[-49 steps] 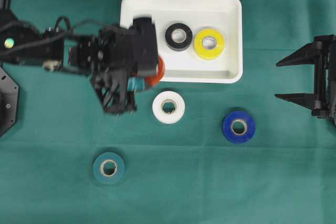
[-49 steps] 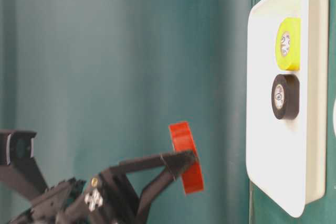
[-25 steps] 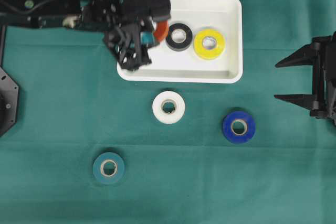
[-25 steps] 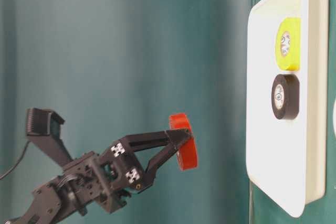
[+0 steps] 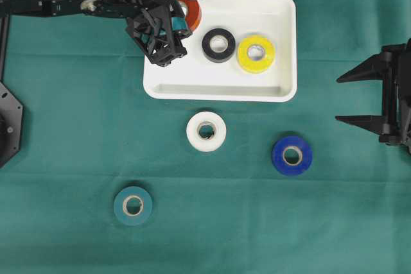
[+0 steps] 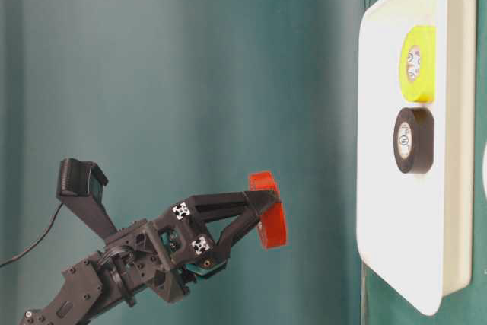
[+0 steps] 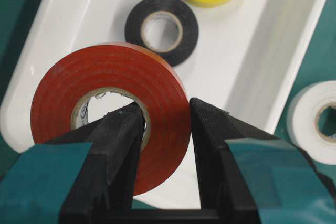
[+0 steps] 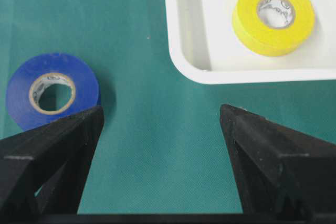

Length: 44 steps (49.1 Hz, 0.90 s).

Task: Pick up the tape from a random location and place it into the white case.
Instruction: 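Lower the red roll into the tray and open the left gripper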

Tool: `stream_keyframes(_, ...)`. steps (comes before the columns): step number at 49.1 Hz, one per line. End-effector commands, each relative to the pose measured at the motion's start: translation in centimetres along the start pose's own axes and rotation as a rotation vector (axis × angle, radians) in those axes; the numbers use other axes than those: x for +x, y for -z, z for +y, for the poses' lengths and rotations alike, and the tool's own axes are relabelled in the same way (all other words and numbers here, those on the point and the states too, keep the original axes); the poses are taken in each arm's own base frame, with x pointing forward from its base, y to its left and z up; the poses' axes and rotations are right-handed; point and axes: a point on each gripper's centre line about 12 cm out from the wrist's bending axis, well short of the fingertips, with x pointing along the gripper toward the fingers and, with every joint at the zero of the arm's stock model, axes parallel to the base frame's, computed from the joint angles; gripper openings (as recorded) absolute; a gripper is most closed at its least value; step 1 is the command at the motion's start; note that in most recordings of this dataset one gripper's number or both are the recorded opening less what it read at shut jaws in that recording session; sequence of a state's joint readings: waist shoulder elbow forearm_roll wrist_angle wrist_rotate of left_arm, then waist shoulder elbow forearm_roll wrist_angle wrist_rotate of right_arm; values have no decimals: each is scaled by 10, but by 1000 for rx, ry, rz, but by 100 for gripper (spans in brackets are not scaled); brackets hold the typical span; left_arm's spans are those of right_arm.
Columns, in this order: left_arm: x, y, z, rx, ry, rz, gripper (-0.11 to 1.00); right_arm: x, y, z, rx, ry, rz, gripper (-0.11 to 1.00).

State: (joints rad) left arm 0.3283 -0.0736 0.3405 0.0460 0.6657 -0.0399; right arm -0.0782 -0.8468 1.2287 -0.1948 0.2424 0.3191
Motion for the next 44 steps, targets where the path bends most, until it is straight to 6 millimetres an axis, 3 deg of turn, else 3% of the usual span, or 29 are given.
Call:
stream_keyframes(1, -10, -11, -2, 3, 4, -48, 23, 0, -5, 1, 0, -2, -11, 84)
stream_keyframes(44, -10, -11, -5, 9, 10, -46, 23, 0, -5, 1, 0, -2, -11, 84)
